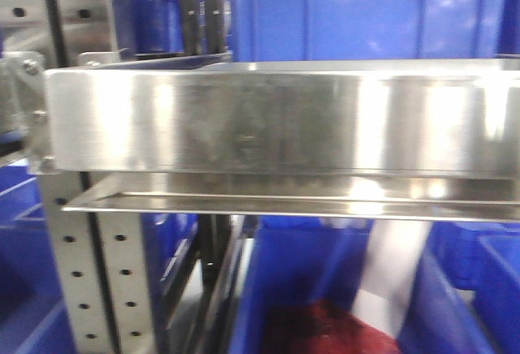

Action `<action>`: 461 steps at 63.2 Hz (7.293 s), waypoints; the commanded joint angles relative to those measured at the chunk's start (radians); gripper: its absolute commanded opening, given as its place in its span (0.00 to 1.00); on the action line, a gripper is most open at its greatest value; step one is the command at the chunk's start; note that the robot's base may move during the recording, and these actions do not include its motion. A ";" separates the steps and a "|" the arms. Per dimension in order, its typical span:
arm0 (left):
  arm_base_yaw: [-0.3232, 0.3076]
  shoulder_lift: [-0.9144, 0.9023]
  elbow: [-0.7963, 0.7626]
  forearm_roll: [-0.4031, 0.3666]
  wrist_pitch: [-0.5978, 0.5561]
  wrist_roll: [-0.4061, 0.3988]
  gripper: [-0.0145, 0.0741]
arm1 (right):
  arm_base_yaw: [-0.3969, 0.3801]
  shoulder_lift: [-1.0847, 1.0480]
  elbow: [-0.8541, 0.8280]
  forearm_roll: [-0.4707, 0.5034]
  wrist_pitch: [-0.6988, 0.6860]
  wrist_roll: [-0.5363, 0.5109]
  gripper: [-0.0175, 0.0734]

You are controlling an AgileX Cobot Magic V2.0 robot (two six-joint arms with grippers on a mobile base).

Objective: Grab orange capacitor from left shelf to right conveyor
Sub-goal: 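Drive away from the shelf holding the cylinder in the right gripper, then drive across the floor to the red-framed conveyor table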

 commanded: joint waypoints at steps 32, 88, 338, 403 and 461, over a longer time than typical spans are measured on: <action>-0.001 -0.011 -0.003 -0.002 -0.089 -0.002 0.02 | -0.006 0.016 -0.022 -0.015 -0.073 -0.003 0.32; 0.025 -0.011 -0.003 -0.002 -0.089 -0.002 0.02 | -0.006 0.016 -0.022 -0.015 -0.073 -0.003 0.32; 0.020 -0.010 -0.003 -0.002 -0.091 -0.002 0.02 | -0.006 0.023 -0.022 -0.015 -0.068 -0.003 0.32; 0.020 -0.010 -0.003 -0.002 -0.091 -0.002 0.02 | -0.006 0.023 -0.022 -0.015 -0.068 -0.003 0.32; 0.026 -0.010 -0.003 -0.002 -0.091 -0.002 0.02 | -0.006 0.023 -0.022 -0.015 -0.068 -0.003 0.32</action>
